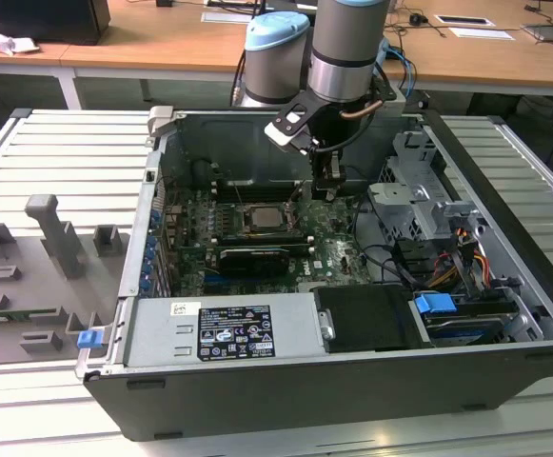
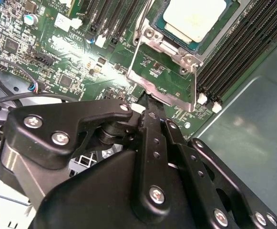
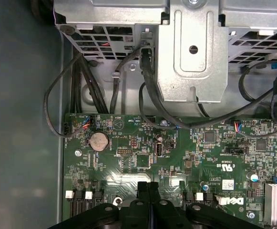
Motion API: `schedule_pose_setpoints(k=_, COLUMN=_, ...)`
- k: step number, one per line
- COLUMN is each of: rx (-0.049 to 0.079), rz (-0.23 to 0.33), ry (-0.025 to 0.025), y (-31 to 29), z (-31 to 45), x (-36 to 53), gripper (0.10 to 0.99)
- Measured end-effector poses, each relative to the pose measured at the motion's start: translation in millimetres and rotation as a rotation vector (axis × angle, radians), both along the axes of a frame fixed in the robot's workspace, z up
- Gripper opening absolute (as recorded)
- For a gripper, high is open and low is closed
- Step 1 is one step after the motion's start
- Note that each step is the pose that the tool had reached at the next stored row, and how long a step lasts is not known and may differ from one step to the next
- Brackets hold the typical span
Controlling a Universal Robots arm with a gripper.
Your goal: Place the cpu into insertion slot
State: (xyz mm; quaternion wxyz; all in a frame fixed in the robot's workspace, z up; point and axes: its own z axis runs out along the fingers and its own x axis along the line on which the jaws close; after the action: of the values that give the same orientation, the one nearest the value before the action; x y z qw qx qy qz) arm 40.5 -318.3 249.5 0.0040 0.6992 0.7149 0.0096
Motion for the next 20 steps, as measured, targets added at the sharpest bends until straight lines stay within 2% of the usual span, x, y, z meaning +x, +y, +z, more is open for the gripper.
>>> schedule_pose_setpoints(k=20, rx=0.000, rz=0.000, ry=0.0000, y=0.0, z=0.0, x=-3.9, gripper=0.106)
